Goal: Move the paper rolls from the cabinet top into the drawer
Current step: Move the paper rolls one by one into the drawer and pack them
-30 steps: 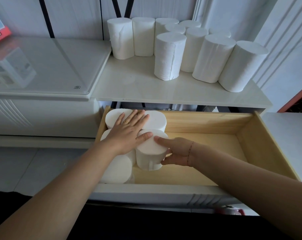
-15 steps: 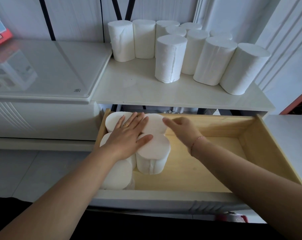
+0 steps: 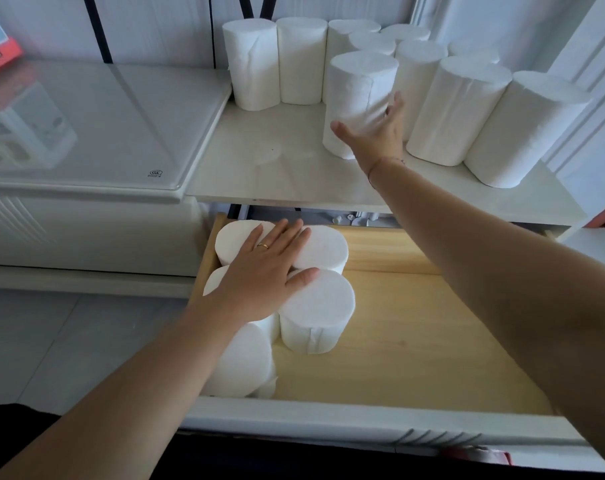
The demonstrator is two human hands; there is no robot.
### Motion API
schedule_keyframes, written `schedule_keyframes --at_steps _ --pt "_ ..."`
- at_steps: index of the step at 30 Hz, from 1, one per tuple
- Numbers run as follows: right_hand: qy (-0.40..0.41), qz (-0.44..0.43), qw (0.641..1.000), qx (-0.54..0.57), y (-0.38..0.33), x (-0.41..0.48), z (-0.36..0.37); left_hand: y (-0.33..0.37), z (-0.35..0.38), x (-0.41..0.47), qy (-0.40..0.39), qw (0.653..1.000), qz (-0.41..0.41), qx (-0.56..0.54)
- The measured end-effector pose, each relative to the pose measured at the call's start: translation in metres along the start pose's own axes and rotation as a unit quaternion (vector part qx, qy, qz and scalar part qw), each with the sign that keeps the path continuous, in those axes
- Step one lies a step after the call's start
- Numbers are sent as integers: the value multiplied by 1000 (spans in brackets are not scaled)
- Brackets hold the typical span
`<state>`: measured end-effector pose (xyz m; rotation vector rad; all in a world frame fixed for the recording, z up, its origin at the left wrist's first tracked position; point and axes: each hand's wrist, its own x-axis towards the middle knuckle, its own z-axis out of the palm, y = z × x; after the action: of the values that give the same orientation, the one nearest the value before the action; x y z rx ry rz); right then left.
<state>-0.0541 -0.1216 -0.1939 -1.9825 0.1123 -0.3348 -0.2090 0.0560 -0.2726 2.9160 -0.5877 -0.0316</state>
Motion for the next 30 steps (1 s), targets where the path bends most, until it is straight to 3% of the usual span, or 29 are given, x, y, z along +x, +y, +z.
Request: schedule_keyframes --at_steps 11,25,30 --pt "75 6 996 38 -10 29 21 0 0 1 1 1000 2 0" --pt "-140 -77 986 41 9 -44 -54 0 0 2 -23 1000 -7 10" --pt "-173 -84 980 46 12 -78 -83 2 -2 -1 -30 1000 -5 2"
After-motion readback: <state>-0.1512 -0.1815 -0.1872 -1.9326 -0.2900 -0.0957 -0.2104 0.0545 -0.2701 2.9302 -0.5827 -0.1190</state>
